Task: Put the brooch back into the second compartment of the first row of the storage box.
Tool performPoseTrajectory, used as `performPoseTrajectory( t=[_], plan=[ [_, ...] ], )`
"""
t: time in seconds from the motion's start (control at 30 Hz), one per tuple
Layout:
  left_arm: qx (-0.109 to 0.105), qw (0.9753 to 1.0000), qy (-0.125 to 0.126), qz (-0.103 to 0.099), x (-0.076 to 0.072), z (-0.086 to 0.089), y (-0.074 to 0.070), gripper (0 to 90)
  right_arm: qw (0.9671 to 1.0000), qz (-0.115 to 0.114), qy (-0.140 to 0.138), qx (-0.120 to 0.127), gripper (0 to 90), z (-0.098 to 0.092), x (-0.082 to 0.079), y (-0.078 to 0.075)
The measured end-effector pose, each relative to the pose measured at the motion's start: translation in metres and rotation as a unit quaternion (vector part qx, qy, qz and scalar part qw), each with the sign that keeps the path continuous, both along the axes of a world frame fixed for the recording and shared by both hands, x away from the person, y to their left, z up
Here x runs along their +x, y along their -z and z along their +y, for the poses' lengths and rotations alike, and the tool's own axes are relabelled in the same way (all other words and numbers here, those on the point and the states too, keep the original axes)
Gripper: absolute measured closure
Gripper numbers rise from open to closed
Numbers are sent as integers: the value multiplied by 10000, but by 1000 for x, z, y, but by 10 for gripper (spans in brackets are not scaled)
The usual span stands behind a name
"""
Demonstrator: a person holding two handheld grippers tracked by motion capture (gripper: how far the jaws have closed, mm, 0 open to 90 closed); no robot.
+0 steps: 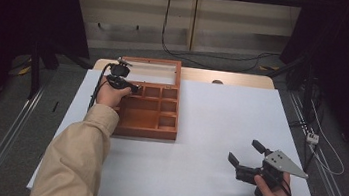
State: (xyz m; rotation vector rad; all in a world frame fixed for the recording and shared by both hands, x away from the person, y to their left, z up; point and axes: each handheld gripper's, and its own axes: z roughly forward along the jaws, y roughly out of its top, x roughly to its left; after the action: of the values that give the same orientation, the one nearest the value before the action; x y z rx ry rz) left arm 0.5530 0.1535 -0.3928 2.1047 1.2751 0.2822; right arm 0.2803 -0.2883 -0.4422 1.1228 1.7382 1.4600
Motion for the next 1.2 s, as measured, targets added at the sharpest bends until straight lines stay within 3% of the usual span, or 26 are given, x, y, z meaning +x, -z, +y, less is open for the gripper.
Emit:
performPoseTrajectory(
  t=[0.2, 0.53, 0.97, 1.2],
  plan=[
    [-6, 9998, -99, -148, -2, 1, -4, 643, 10000, -18, -12, -16, 37, 0, 0, 0],
    [-152, 9997, -118, -144, -10, 5, -15, 449, 10000, -31, -34, -28, 37, 2, 0, -1],
    [-482, 9973, 508, -209, -42, -7, -27, 301, 10000, -17, -73, -64, 37, 4, 0, -1],
    [-701, 9937, 790, -366, -64, -13, -37, 231, 10000, -33, -40, -48, 38, 3, 0, -1]
  ],
)
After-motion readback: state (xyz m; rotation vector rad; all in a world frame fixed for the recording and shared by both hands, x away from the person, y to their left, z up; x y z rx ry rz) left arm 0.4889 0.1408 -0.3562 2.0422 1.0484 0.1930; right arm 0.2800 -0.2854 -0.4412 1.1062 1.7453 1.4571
